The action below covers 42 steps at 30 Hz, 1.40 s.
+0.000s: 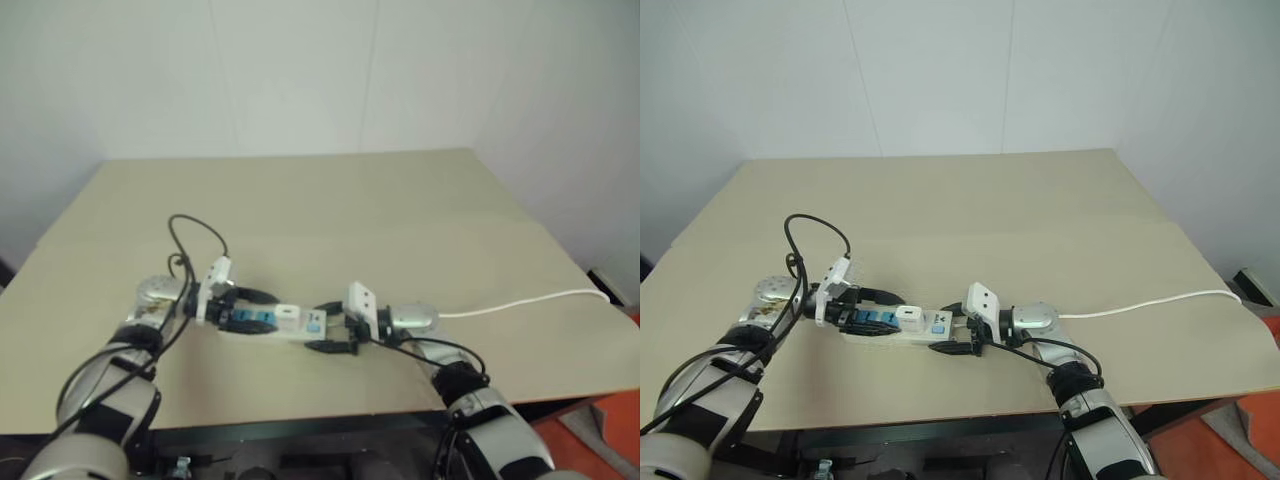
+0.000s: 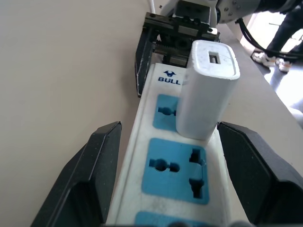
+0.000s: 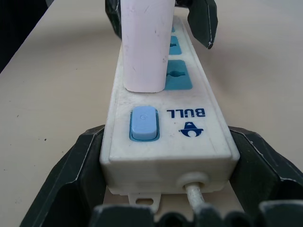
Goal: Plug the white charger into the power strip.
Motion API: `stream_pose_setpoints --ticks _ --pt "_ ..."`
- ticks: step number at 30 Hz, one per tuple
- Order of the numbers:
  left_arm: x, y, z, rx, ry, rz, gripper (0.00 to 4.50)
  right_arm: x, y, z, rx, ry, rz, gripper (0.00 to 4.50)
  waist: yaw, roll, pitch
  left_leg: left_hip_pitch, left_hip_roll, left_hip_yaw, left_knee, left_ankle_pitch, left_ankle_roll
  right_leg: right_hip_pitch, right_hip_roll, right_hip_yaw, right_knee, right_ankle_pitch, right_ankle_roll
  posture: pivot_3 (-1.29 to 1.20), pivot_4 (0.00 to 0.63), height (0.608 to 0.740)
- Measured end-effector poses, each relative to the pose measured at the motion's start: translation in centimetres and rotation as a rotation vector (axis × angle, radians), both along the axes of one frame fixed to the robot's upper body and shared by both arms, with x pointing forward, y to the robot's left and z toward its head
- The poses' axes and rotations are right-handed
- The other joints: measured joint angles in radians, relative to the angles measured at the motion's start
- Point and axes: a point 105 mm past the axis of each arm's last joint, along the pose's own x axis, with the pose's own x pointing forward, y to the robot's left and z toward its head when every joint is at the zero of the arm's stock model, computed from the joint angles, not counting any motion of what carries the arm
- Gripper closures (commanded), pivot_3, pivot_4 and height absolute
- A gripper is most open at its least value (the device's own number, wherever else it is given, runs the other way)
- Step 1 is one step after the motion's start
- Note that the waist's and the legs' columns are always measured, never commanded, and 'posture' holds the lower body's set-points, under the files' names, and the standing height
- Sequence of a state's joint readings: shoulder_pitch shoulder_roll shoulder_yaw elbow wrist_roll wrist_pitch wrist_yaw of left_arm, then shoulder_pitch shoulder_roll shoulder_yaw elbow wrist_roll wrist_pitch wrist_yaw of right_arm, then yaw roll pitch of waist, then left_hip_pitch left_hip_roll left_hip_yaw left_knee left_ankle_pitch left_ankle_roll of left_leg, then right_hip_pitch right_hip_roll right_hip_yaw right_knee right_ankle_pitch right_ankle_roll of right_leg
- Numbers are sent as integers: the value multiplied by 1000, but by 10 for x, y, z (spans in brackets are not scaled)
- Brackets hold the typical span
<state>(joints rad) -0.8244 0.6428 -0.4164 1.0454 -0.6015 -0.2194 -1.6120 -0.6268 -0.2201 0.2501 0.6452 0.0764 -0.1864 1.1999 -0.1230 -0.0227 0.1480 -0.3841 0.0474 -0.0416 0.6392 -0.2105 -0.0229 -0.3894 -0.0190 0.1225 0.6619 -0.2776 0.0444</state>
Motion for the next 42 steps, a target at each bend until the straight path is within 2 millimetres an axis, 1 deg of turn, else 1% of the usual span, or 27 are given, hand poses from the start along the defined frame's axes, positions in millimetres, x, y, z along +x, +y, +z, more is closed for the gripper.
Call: stream_pose_setpoints --ticks 1,3,5,8,10,12,15,17,19,21,23,25,28,31,33,36,40,42 --pt "0 5 6 -33 9 21 988 1 1 1 2 -2 0 1107 -2 -2 2 0 0 0 0 0 0 0 0 0 0 0 0 0 150 740" --pt "-2 20 21 -87 8 64 949 1 2 1 2 -4 3 383 -5 -4 5 0 1 0 -1 0 0 -1 0 0 0 0 0 0 150 740" --pt "-6 40 31 -93 1 110 949 1 -2 -1 -16 -4 3 46 -2 -4 8 0 1 0 -1 0 0 -1 0 0 -1 0 0 0 150 740" --pt "-15 64 31 -76 8 172 949 1 -7 0 -31 -6 13 46 8 -5 10 -1 1 0 -2 0 0 0 -1 -2 -3 0 0 0 150 740" --pt "-20 72 29 -73 10 192 949 1 -12 2 -28 -10 7 46 17 -6 13 -2 1 0 -2 0 0 -1 -2 -3 -3 0 0 0 150 740" --pt "-22 78 31 -91 -5 213 949 1 -18 3 -23 -10 1 46 31 -6 16 -3 0 0 -1 0 0 -1 -2 -4 -4 0 0 0 150 740" --pt "-23 81 41 -130 -51 224 949 0 -31 7 -40 -21 -6 46 51 -6 18 -7 0 0 -1 0 0 -4 -3 -4 -5 0 0 0 150 740" --pt "-25 84 48 -169 -80 238 949 -1 -48 11 -60 -47 -25 46 60 -5 19 -13 0 0 -2 0 0 -11 -3 -4 -6 0 -1 0 150 740" --pt "-29 88 47 -184 -79 255 949 -1 -65 18 -85 -89 -56 46 61 -4 19 -19 0 1 -2 0 0 -17 -3 -4 -5 1 -2 0 150 740" --pt "-34 90 41 -172 -68 257 949 -2 -83 26 -126 -136 -84 46 62 -4 20 -20 0 1 -3 0 0 -18 -3 -5 -6 4 -7 0 150 740" --pt "-39 90 37 -155 -61 251 949 -8 -108 35 -183 -174 -98 46 63 -4 20 -21 0 1 -6 0 0 -19 -3 -5 -7 5 -8 0 150 740" --pt "-44 92 38 -147 -69 252 949 -15 -132 43 -212 -184 -125 46 65 -4 21 -21 0 1 -8 0 0 -19 -4 -5 -9 5 -8 0 150 740" --pt "-51 94 45 -135 -89 243 949 -28 -162 52 -245 -180 -173 46 69 -4 21 -20 1 1 -8 0 0 -18 -4 -5 -11 4 -7 0 150 740" --pt "-57 96 49 -127 -98 250 949 -42 -182 54 -281 -165 -202 46 67 -4 21 -19 1 3 -8 0 0 -16 -4 -5 -11 1 -2 0 150 740" --pt "-60 98 48 -125 -94 259 949 -49 -188 55 -279 -155 -220 46 65 -4 21 -18 1 3 -8 0 0 -16 -4 -4 -11 1 -2 0 150 740" --pt "-63 97 48 -128 -89 264 949 -56 -191 59 -279 -153 -233 46 63 -4 21 -18 1 4 -7 0 0 -16 -4 -3 -11 1 -1 0 150 740" --pt "-63 92 49 -132 -98 259 949 -61 -195 63 -279 -133 -251 46 65 -4 21 -18 1 4 -5 0 0 -15 -4 -3 -11 1 -1 0 150 740" --pt "-62 90 48 -136 -94 261 949 -61 -198 66 -283 -135 -267 46 65 -4 21 -17 1 5 -5 0 0 -15 -4 -2 -11 1 -1 0 150 740"
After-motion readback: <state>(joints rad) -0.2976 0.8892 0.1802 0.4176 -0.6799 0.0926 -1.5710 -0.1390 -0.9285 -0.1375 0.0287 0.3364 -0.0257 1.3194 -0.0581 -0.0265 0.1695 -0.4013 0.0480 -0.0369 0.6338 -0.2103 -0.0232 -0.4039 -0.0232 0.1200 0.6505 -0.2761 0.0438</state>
